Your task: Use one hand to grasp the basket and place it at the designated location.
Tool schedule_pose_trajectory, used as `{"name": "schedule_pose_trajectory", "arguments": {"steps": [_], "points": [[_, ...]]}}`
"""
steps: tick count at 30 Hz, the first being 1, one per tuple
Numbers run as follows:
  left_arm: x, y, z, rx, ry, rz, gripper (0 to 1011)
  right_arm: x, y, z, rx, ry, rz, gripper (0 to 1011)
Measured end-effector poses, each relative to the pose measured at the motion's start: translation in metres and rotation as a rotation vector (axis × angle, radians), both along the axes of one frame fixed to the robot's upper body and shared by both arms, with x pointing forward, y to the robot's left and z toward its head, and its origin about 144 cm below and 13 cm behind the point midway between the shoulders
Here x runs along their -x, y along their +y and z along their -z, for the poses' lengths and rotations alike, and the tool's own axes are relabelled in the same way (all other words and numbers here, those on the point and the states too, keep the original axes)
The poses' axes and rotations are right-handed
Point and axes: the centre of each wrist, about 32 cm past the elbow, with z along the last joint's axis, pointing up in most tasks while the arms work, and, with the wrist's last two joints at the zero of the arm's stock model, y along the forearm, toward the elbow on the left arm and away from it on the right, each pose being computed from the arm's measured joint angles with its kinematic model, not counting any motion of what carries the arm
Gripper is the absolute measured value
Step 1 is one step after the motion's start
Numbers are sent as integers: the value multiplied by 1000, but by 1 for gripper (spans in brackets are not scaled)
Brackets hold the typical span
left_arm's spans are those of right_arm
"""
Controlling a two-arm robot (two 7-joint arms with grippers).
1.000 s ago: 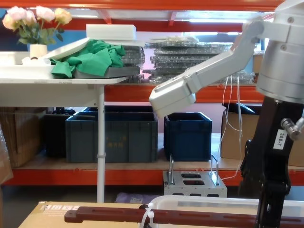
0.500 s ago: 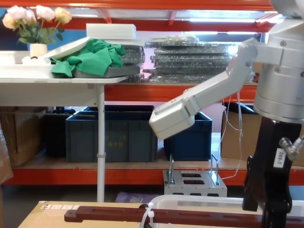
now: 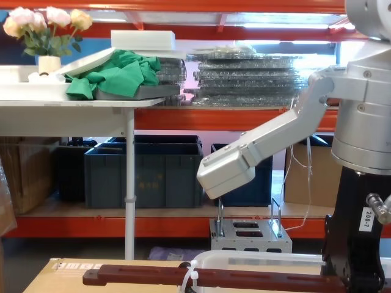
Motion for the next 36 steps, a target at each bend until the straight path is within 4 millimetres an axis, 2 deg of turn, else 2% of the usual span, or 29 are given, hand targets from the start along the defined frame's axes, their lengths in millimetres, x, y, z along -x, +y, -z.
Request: {"name": "schedule_pose_trajectory", "arguments": {"steps": [18, 35, 36], "points": [[0, 0, 0, 0, 0, 0, 0, -8, 8, 24, 39, 19, 22, 1001], [0, 0, 0, 0, 0, 0, 0, -14, 15, 31, 44, 23, 31, 998], [0, 0, 0, 0, 0, 0, 0, -14, 15, 32, 44, 23, 31, 966]]}}
